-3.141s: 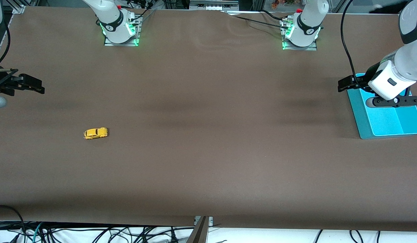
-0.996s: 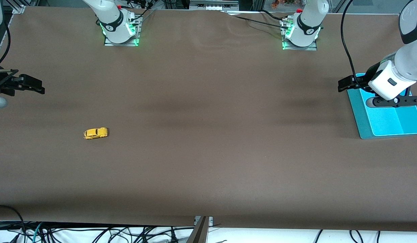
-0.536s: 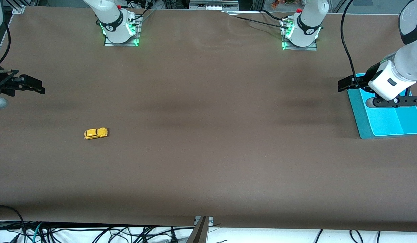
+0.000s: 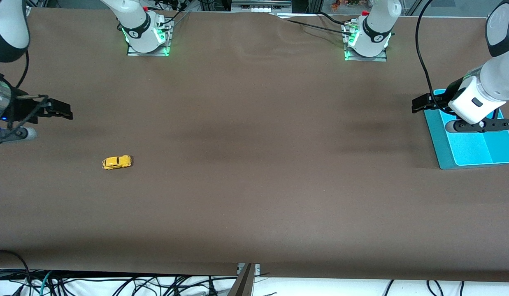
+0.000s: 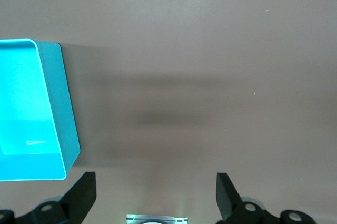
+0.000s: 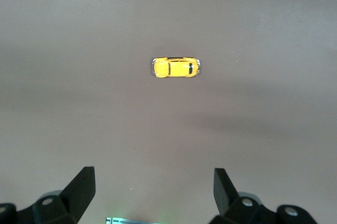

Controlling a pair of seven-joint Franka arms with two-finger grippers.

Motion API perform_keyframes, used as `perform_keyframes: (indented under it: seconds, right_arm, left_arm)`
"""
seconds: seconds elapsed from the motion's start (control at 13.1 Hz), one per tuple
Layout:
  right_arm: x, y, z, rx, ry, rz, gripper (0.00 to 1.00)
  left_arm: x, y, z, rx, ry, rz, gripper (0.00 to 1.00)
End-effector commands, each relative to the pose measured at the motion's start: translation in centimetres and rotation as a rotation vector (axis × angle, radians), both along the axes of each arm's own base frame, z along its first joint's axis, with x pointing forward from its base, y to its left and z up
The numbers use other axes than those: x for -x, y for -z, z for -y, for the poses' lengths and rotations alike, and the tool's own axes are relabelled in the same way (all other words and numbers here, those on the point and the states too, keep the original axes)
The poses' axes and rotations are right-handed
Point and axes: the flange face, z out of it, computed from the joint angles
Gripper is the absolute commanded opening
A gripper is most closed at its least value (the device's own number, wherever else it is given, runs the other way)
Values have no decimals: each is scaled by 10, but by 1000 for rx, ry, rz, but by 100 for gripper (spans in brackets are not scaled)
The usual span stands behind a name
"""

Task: Wind and store yellow beetle car
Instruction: 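Move the right gripper down toward the yellow beetle car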

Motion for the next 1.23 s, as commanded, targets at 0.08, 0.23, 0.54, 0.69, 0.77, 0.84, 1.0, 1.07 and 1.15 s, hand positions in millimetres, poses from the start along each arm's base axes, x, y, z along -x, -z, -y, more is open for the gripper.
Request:
perform_keyframes:
  seconds: [0.08, 0.23, 0.54, 0.69, 0.77, 0.84, 1.0, 1.07, 1.15]
  right_arm:
    - [-9, 32, -16, -15, -55, -54, 99]
    - [-16, 53, -16, -36, -188, -82, 99]
    - [-35, 108, -14, -94, -451, -122, 99]
    - [-43, 137, -13, -125, -601, -120, 99]
    - [-46, 149, -12, -135, -673, -108, 99]
    - [-46, 164, -11, -144, -740, -94, 99]
    - [-40, 201, -8, -165, -894, -67, 99]
    - [-38, 216, -3, -169, -978, -44, 99]
    - [-35, 232, 1, -176, -1062, -20, 99]
  left_arm:
    - [-3, 0, -2, 22, 5, -2, 100]
    - [-3, 0, -2, 22, 5, -2, 100]
    - [-3, -2, -3, 20, 4, 3, 100]
    - [-3, -4, -3, 20, 4, 4, 100]
    - [-3, -4, -3, 20, 4, 6, 100]
    - [-3, -4, -3, 20, 4, 7, 100]
    - [-3, -5, -3, 20, 2, 9, 100]
    - [-3, -6, -3, 20, 2, 9, 100]
    - [-3, -7, -3, 20, 2, 10, 100]
